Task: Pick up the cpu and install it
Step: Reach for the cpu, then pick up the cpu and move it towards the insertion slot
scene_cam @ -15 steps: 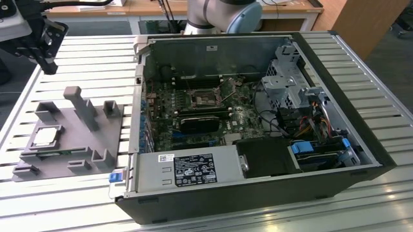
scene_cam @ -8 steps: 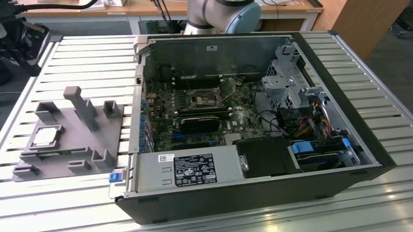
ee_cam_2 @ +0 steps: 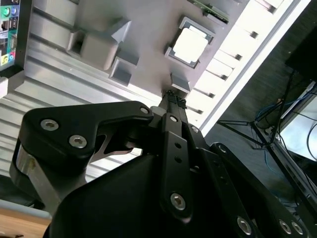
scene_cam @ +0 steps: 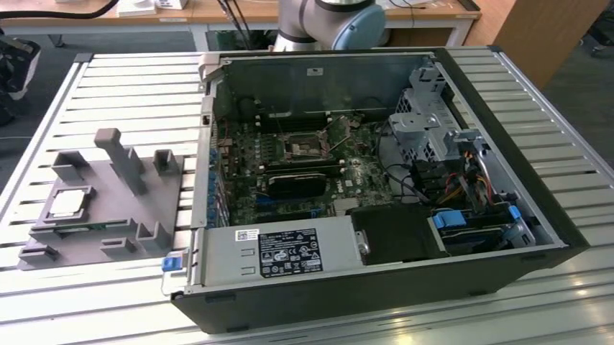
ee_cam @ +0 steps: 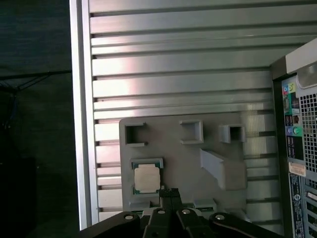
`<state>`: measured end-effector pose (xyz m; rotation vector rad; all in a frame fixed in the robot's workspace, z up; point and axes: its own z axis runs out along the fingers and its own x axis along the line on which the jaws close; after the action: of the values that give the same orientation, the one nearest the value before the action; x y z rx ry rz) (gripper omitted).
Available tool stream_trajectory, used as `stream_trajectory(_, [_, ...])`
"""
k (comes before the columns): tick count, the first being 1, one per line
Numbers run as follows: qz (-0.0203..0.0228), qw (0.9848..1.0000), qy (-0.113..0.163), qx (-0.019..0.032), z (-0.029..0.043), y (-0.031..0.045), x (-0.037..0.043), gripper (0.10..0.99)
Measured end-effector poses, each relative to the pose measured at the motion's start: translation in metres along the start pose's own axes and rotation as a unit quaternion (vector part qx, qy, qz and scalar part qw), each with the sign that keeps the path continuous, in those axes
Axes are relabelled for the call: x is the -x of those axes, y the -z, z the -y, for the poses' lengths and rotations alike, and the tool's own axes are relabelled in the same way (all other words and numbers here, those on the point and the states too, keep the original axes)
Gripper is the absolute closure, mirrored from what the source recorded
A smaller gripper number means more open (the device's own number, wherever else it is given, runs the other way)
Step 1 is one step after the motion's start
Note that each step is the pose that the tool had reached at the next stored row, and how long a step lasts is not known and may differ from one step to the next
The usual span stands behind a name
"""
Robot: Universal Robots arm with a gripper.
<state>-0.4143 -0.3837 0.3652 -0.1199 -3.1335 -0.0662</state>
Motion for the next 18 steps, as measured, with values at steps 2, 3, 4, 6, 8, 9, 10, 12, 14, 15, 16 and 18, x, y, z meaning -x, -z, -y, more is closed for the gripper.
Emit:
stream_trajectory(2, [-0.0001,1.0000,0.000,0.0000,0.0000,-0.0011,-0.0090,0.980])
stream_trajectory(3, [-0.0003,1.0000,0.000,0.0000,0.0001,-0.0015,-0.0136,0.980])
stream_trajectory(4, [-0.0005,1.0000,0.000,0.0000,0.0003,-0.0019,-0.0182,0.980])
stream_trajectory(6, [-0.0005,1.0000,0.000,0.0000,0.0006,-0.0025,-0.0262,0.980])
stream_trajectory(8, [-0.0007,1.0000,0.000,0.0000,0.0008,-0.0028,-0.0293,0.980])
stream_trajectory(9, [-0.0007,1.0000,0.000,0.0000,0.0008,-0.0029,-0.0292,0.980])
stream_trajectory(10, [-0.0008,1.0000,0.000,-0.0001,0.0008,-0.0030,-0.0292,0.980])
stream_trajectory(12, [-0.0008,1.0000,0.000,-0.0001,0.0009,-0.0037,-0.0293,0.980])
stream_trajectory(14, [-0.0008,1.0000,0.000,-0.0002,0.0009,-0.0044,-0.0293,0.980])
stream_trajectory(15, [-0.0008,1.0000,0.000,-0.0005,0.0010,-0.0047,-0.0292,0.980])
stream_trajectory(16, [-0.0008,1.0000,0.000,-0.0008,0.0010,-0.0050,-0.0292,0.980])
stream_trajectory(18, [-0.0008,1.0000,0.000,-0.0008,0.0011,-0.0057,-0.0293,0.980])
